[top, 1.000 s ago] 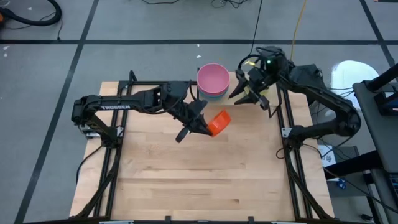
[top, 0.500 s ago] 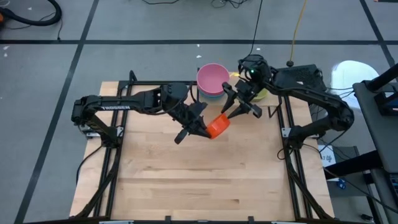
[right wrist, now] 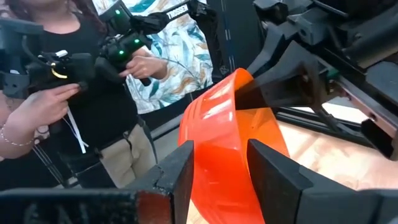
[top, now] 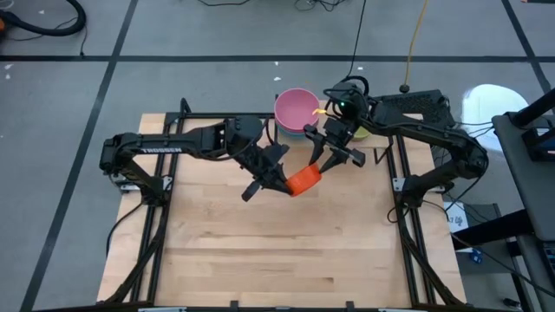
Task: Place and stack bowls onto a shelf
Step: Stack the orange bowl on top of the yellow bowl on the shelf
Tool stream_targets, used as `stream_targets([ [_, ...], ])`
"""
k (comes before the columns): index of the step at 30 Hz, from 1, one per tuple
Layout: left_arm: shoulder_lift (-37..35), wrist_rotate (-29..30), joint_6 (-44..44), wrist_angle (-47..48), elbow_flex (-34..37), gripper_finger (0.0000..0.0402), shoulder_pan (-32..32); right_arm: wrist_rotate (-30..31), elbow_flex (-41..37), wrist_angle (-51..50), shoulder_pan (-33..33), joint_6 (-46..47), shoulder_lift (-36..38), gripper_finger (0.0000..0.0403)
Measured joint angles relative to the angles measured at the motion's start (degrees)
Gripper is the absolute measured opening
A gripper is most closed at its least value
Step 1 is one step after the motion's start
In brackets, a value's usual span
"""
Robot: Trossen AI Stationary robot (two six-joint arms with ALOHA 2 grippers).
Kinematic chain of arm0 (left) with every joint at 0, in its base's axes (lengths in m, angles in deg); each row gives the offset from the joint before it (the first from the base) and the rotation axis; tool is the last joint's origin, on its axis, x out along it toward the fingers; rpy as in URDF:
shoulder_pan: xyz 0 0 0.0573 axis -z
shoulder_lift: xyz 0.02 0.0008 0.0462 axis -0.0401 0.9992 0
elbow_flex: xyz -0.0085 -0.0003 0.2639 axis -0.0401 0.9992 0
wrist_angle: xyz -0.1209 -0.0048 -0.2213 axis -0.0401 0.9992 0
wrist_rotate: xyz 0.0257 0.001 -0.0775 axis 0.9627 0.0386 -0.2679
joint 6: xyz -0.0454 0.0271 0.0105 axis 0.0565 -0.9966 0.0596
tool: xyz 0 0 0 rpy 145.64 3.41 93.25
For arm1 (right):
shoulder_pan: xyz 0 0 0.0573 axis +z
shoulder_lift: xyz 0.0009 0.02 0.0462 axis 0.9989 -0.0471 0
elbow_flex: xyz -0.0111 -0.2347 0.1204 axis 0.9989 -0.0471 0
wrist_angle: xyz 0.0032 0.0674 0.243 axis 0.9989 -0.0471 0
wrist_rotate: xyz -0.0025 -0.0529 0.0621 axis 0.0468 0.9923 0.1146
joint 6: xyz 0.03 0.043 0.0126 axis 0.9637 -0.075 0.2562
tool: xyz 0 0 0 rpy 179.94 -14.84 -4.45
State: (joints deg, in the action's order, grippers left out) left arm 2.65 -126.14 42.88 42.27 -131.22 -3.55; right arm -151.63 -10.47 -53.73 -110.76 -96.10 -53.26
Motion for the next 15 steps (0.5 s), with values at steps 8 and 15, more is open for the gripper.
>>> stream_targets([
  [8,0.00,-0.22,-1.46,0.18,0.04,0.0003,-0.74,-0.40,0.02,0.11,0.63,-5.94,-0.13,0.0081],
  [15,0.00,-0.19,-1.70,0.63,0.07,0.0006,-0.74,-1.70,0.02,-0.40,0.76,-10.28,-0.12,0.0013],
])
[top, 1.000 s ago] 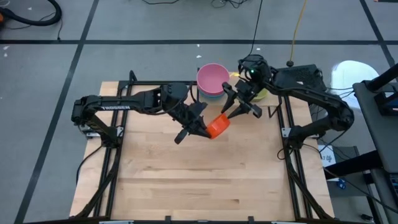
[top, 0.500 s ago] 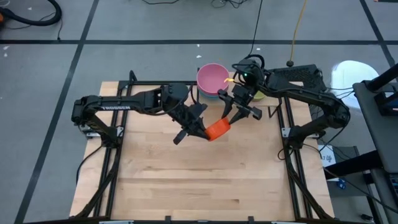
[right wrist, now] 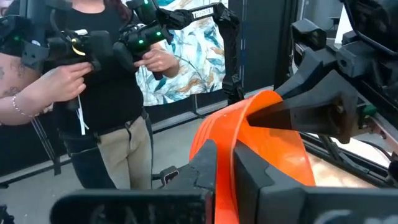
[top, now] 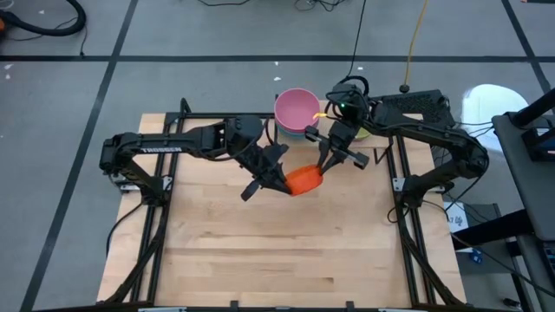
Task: Place and stack bowls onto a shelf
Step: Stack the orange bowl on top of the yellow bowl on the shelf
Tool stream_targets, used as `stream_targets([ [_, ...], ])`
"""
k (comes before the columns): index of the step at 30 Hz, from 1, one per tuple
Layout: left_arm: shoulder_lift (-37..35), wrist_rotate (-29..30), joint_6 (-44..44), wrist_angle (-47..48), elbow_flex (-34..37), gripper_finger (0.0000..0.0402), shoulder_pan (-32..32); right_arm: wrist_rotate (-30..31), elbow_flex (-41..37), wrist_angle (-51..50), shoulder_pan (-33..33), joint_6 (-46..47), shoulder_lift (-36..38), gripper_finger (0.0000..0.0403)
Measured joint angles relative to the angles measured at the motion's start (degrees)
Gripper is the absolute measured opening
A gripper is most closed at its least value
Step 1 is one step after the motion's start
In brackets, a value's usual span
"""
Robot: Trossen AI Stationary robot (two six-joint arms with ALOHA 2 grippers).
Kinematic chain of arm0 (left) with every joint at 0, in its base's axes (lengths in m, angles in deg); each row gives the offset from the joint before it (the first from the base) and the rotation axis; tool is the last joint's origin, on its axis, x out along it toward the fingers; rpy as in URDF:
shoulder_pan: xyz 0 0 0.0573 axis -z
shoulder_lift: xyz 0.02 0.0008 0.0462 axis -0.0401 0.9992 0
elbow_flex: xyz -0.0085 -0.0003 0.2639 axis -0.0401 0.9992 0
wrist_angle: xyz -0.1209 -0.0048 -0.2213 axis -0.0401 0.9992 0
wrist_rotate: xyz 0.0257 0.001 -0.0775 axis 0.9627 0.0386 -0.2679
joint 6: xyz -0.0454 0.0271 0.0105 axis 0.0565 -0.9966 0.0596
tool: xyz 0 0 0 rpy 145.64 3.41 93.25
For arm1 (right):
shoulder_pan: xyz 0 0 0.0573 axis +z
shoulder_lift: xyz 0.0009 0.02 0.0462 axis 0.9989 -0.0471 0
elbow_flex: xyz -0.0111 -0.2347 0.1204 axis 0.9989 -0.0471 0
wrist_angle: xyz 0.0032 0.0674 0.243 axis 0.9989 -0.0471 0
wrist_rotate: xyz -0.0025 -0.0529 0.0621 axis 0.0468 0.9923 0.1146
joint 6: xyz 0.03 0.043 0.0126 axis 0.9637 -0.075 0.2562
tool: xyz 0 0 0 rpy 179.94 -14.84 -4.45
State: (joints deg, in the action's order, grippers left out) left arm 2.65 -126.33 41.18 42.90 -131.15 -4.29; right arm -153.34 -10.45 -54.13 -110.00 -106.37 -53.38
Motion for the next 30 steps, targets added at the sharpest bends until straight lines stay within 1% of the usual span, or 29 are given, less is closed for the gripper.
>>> stream_targets([
  [4,-0.38,1.14,-0.14,-0.87,0.00,0.0033,0.12,-0.04,0.00,-0.06,0.01,-0.31,0.03,0.0010],
  [7,-0.82,2.57,-1.66,-3.64,-0.15,0.0055,0.42,0.36,-0.02,-0.22,0.11,-0.55,0.03,0.0004],
  [10,-1.35,4.59,-1.38,-5.26,-0.21,0.0072,0.02,3.48,-0.07,-0.12,0.14,-0.66,-0.22,0.0000],
  [13,-1.61,7.23,0.84,-6.09,-0.22,0.0080,-0.84,3.74,-0.13,-0.31,-0.04,-0.65,-0.25,0.0000],
  [16,-2.51,8.39,2.62,-6.45,-0.20,0.0080,-2.02,4.28,-0.11,-0.28,-0.07,-0.63,-0.09,0.0000],
  [19,-3.31,9.36,3.80,-6.24,-0.15,0.0080,-3.16,9.94,-0.11,-1.93,-0.33,-0.63,0.55,0.0001],
  [24,-5.59,10.05,3.76,-6.58,-0.07,0.0080,-4.27,16.90,-0.09,-5.65,-1.22,-0.67,1.64,0.0001],
  [26,-6.25,10.18,3.24,-7.45,-0.24,0.0080,-4.44,22.09,-0.03,-7.11,-1.27,-1.23,2.87,0.0001],
  [29,-8.01,10.40,2.13,-5.70,-0.07,0.0081,-4.45,30.96,-0.07,-9.78,-1.40,-1.78,5.71,0.0001],
  [30,-8.40,10.39,1.67,-6.22,-0.07,0.0081,-4.44,32.63,-0.07,-10.97,-1.43,-2.29,7.01,0.0001],
])
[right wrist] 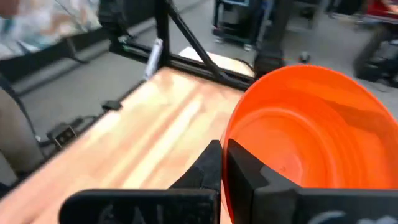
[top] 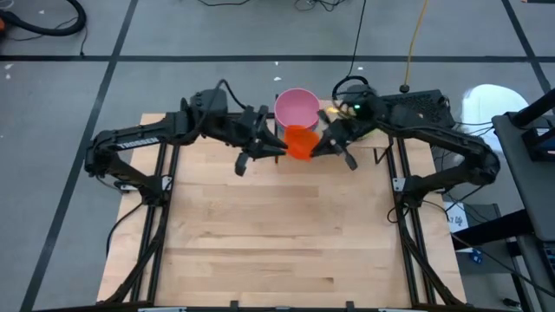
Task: Place and stack bowls onto a shelf
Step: Stack the orange bowl on top of the yellow bowl on the shelf
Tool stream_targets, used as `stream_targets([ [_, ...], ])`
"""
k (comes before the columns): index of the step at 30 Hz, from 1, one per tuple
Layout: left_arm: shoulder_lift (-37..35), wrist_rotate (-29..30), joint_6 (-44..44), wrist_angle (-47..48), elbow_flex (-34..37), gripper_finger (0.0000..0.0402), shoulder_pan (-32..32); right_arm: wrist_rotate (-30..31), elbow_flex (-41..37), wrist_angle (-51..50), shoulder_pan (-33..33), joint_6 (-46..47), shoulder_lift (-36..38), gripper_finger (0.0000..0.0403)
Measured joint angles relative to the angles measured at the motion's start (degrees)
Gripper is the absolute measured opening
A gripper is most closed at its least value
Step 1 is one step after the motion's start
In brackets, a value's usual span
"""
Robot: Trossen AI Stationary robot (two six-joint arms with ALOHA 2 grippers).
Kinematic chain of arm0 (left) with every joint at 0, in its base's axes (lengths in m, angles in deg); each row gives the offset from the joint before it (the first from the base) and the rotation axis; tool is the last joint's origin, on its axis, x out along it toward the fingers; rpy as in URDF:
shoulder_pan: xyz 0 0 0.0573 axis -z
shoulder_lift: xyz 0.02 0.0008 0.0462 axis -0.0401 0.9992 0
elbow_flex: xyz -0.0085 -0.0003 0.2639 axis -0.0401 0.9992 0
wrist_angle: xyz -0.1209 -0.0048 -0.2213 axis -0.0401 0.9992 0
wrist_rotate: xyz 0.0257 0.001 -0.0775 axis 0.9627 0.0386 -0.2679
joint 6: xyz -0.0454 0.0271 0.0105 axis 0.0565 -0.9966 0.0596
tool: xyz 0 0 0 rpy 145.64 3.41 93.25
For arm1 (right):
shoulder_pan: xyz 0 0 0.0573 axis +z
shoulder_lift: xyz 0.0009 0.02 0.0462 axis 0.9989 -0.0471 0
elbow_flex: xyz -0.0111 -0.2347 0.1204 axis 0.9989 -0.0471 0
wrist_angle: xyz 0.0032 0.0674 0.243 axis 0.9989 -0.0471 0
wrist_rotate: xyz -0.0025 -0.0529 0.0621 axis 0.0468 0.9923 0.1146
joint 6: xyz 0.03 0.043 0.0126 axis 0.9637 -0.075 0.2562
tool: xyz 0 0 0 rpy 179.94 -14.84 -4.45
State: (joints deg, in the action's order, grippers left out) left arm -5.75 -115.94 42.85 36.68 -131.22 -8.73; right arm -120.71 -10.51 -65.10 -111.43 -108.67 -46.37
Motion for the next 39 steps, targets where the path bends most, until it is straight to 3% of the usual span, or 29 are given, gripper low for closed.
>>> stream_targets([
  [4,-1.70,0.03,-1.64,0.38,-0.02,0.0081,0.02,6.43,0.02,-3.70,-0.28,-2.31,5.75,0.0001],
  [11,-2.70,7.09,-5.02,0.63,-0.02,0.0081,0.00,28.02,0.06,-8.88,-1.57,-1.21,15.11,0.0001],
  [15,-2.62,11.63,-5.46,0.81,-0.02,0.0081,-0.27,33.98,0.05,-11.87,-3.97,2.58,17.88,0.0001],
  [20,-2.64,13.26,-5.22,0.78,-0.02,0.0081,-0.68,40.92,0.04,-18.89,-7.97,8.19,18.64,0.0000],
  [31,-2.64,13.54,-3.56,0.70,-0.02,0.0081,-0.63,40.89,0.02,-24.24,-14.97,9.85,15.87,0.0000],
  [36,-2.64,13.54,-3.48,0.70,-0.02,0.0081,-0.63,34.41,0.02,-24.64,-16.95,8.99,13.96,0.0000],
  [39,-2.64,13.55,-3.31,0.70,-0.02,0.0081,-0.63,33.56,0.02,-25.74,-17.58,8.40,12.72,0.0000],
])
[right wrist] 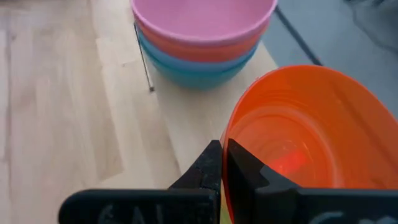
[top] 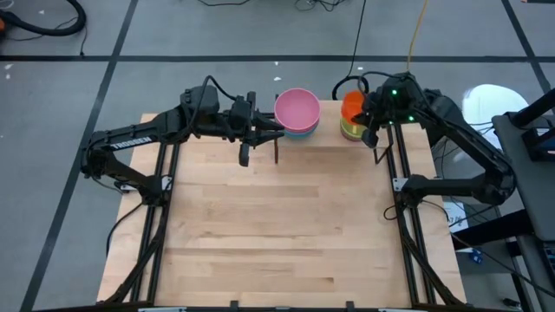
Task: Place and stack bowls onto a shelf
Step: Stack the orange bowl on top of the yellow bowl on the shelf
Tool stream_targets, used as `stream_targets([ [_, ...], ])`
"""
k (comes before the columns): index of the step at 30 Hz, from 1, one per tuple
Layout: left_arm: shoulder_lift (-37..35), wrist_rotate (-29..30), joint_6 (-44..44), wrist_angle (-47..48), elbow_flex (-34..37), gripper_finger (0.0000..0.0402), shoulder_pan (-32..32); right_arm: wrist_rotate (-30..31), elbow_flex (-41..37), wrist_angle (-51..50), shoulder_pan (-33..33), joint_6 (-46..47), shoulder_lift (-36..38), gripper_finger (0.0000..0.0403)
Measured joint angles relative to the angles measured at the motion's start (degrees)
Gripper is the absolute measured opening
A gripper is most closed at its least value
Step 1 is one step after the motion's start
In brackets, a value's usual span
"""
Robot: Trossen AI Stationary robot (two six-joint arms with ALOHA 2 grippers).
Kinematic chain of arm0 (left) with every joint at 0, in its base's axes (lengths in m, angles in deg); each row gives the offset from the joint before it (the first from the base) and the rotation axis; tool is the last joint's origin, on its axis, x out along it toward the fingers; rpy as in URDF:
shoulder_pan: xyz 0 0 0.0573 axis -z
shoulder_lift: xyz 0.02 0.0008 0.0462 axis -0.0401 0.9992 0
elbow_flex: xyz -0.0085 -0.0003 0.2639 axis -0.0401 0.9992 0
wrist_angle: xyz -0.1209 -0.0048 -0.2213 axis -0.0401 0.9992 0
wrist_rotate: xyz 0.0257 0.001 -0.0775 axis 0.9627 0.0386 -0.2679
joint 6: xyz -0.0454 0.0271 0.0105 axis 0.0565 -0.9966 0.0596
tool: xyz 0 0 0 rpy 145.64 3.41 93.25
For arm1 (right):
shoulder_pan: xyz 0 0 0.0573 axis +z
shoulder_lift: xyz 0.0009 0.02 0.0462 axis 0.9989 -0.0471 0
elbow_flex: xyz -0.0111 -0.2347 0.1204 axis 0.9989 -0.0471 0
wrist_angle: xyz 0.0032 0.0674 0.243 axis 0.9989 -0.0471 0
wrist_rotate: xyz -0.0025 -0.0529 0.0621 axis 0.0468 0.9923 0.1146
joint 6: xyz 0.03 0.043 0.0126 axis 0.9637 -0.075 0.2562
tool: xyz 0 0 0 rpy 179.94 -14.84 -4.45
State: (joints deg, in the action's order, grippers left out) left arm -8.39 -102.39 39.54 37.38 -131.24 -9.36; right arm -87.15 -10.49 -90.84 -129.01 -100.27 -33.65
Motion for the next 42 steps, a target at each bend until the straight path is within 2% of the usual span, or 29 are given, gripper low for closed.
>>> stream_targets([
  [11,0.00,0.01,0.28,0.04,0.00,0.0081,0.00,-0.21,0.00,-1.68,-2.88,-1.71,-4.27,0.0000],
  [26,0.02,0.02,0.85,0.42,0.00,0.0081,0.02,-0.17,-0.03,-4.36,-3.37,-3.68,-8.18,0.0000],
  [34,0.02,0.03,1.21,0.47,0.00,0.0081,0.15,-0.22,-5.16,-3.24,-3.37,-3.15,-8.11,0.0000],
  [42,0.02,0.03,2.22,0.46,0.00,0.0081,0.11,-0.45,-8.83,2.67,-3.33,-4.57,-7.05,0.0000],
])
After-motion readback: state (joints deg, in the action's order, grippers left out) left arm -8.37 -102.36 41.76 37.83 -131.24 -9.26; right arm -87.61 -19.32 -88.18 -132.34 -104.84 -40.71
